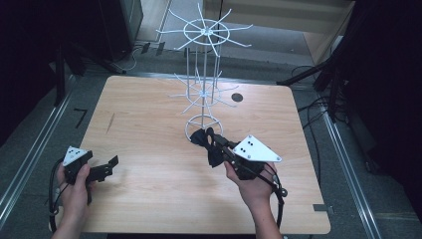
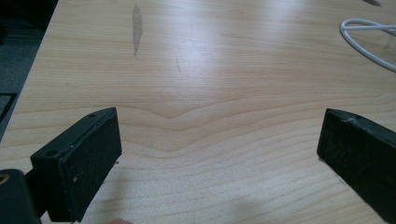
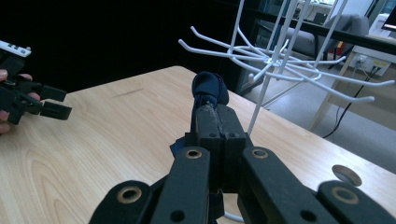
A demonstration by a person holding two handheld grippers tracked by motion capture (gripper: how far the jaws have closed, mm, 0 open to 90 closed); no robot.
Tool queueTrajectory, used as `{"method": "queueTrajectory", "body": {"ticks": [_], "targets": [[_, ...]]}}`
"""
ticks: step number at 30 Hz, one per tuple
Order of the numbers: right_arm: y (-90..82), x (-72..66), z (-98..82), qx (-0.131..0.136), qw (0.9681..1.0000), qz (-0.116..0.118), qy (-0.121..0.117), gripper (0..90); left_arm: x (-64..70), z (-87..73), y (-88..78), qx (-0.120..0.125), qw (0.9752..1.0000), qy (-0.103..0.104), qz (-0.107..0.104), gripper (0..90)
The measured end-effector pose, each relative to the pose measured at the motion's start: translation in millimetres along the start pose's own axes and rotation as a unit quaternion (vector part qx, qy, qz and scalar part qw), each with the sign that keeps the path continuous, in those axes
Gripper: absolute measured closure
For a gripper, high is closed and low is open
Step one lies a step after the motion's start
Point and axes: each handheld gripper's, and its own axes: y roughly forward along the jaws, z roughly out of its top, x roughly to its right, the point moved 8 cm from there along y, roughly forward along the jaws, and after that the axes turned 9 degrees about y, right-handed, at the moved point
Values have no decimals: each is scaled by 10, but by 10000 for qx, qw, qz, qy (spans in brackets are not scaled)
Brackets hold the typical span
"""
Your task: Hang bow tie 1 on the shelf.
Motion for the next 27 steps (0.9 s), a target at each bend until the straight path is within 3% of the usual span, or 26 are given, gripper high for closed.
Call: {"method": "queueTrajectory", "body": {"ticks": [27], "targets": [[103,85,311,148,9998,-9,-115,900,-1,3,3,32,10000,-5,3,2]]}}
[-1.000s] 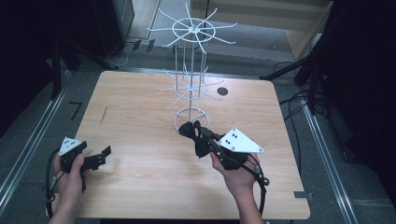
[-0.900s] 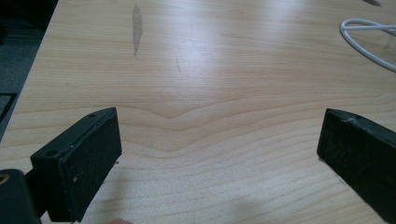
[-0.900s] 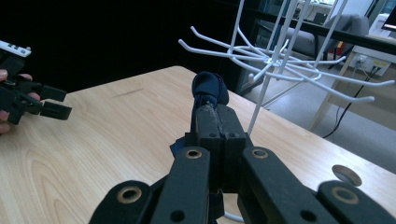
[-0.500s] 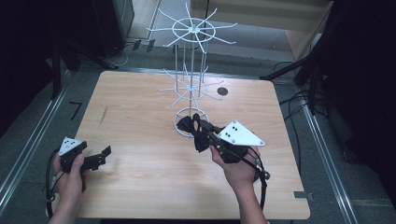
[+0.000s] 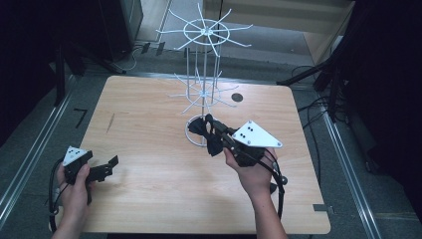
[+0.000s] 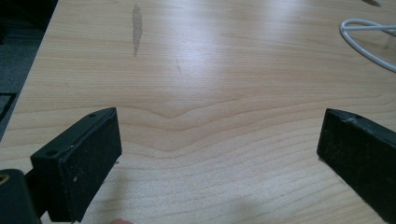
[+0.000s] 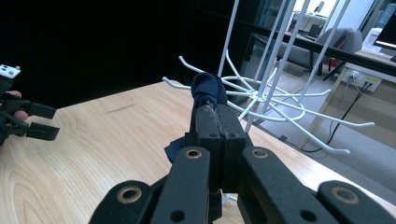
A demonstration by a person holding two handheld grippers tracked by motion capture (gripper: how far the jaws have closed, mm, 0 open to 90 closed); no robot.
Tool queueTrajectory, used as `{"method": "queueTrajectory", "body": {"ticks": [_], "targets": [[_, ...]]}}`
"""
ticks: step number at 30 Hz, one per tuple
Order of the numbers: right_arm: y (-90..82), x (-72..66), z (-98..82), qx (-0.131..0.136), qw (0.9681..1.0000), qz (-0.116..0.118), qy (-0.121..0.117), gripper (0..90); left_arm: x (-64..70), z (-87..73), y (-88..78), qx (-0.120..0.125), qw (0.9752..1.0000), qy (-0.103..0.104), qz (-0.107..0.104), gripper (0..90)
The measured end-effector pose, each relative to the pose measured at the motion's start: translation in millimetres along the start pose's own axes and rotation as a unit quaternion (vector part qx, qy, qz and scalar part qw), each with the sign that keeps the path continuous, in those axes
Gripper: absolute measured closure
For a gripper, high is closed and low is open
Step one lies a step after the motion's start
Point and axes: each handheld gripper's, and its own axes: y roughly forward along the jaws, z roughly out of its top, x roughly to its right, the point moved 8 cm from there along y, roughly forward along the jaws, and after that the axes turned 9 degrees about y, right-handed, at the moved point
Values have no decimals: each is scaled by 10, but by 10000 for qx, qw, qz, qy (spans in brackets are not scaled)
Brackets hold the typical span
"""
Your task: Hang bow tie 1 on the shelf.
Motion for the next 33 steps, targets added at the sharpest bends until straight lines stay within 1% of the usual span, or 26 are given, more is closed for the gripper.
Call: {"method": "queueTrajectory", "body": {"ticks": [8,16,22,24,27,29,33], "targets": [[31,56,23,-21,10000,-1,34,900,0,4,-1,34,10000,9,9,2],[84,143,3,-66,9998,45,193,900,-4,3,-4,35,10000,-9,15,2],[124,235,-36,-160,9990,44,420,900,-5,2,-4,29,10000,-4,13,2],[141,274,-67,-203,9981,60,577,900,-4,3,-3,36,10000,-12,12,2],[167,321,-107,-239,9970,62,737,900,-4,3,-3,35,10000,-15,12,1],[187,349,-133,-258,9963,35,818,900,-4,4,-2,40,10000,-16,7,2],[226,365,-156,-306,9956,8,889,900,-4,3,-3,33,10000,-15,12,2]]}}
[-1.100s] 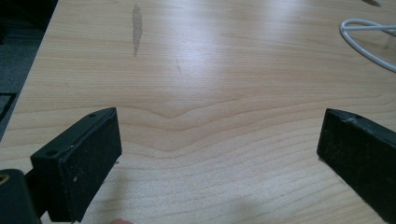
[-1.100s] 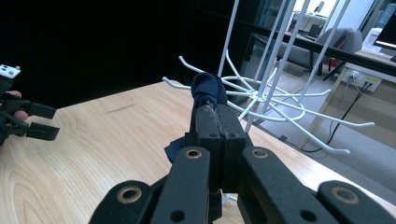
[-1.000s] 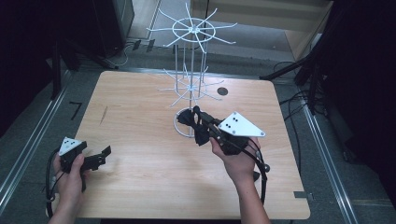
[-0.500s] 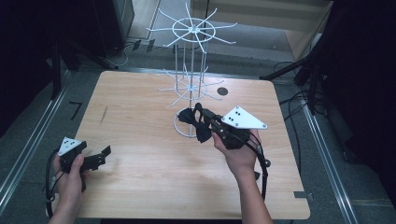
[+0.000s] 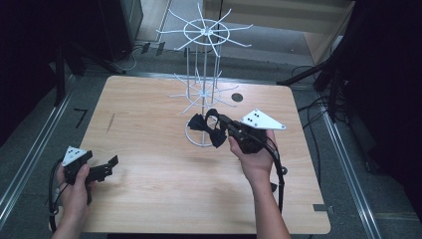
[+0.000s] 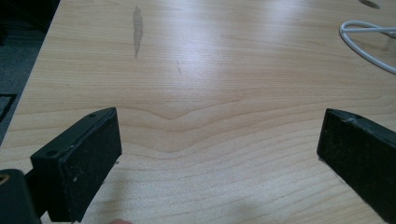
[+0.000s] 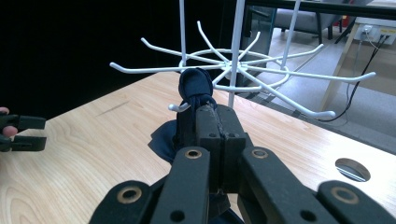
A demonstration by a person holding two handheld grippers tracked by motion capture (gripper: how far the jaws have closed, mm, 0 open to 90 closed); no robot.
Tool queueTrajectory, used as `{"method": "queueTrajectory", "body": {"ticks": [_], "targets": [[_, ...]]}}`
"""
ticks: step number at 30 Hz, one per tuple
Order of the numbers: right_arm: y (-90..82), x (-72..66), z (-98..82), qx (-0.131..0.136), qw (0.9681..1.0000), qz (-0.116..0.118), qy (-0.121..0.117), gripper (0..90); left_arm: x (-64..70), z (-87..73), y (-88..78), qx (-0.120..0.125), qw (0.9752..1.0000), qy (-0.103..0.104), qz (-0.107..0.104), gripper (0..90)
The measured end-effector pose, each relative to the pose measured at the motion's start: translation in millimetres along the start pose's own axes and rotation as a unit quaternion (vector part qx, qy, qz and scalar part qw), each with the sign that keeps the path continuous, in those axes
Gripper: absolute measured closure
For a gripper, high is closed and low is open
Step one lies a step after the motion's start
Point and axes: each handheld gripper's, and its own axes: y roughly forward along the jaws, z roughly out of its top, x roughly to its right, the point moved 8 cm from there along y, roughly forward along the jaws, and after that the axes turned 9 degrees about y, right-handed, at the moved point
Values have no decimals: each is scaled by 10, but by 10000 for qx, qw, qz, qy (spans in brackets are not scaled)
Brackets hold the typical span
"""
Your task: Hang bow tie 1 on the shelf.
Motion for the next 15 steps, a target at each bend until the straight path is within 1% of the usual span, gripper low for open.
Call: {"method": "queueTrajectory", "body": {"ticks": [5,15], "targets": [[77,16,-7,-4,9999,-86,58,900,1,1,0,6,10000,-3,-3,1],[241,74,-53,-48,9992,-371,158,900,-5,8,-6,47,10000,2,6,1]]}}
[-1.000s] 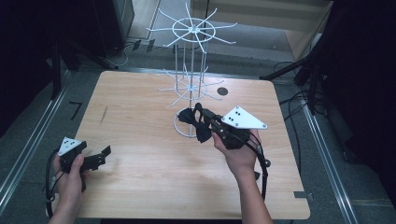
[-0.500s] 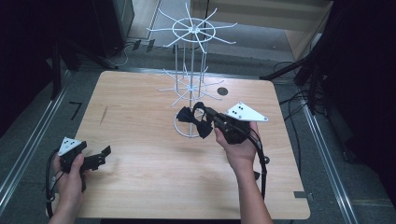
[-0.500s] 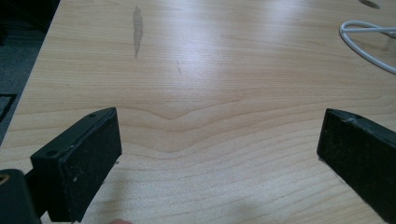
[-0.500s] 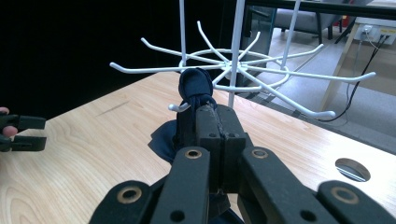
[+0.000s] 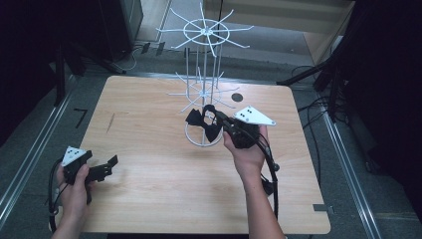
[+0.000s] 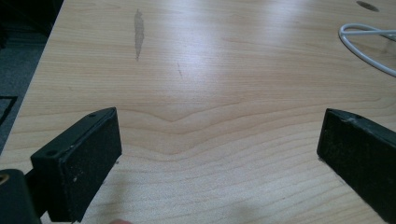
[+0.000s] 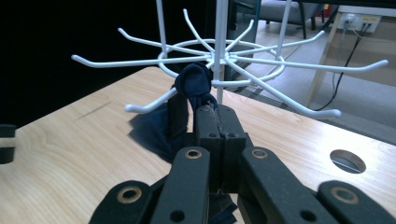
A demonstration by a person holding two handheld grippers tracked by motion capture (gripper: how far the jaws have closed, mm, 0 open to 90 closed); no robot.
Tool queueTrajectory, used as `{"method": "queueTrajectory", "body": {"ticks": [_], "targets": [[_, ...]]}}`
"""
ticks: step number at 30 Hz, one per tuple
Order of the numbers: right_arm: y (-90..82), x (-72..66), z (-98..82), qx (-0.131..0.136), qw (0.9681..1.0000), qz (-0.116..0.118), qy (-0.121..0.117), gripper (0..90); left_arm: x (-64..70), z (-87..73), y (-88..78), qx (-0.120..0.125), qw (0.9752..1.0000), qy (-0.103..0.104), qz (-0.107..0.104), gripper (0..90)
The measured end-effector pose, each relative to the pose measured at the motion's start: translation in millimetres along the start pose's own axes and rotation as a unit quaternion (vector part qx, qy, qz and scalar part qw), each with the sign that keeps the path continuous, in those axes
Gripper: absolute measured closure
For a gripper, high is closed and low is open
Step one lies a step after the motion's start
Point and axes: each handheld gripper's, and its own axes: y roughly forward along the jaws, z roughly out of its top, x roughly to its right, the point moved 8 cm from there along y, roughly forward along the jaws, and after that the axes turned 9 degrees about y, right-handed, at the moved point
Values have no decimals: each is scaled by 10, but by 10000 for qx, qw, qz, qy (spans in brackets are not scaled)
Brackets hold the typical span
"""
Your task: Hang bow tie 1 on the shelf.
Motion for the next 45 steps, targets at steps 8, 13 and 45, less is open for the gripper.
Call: {"method": "queueTrajectory", "body": {"ticks": [8,13,45], "targets": [[86,13,-79,-60,9999,-105,-28,900,-1,1,0,4,10000,-3,4,2],[77,27,-110,-28,9999,-100,-14,876,-1,1,0,4,10000,-2,9,2],[-259,192,-200,111,9995,-253,-124,353,-8,-10,-16,-19,10000,-9,-6,1]]}}
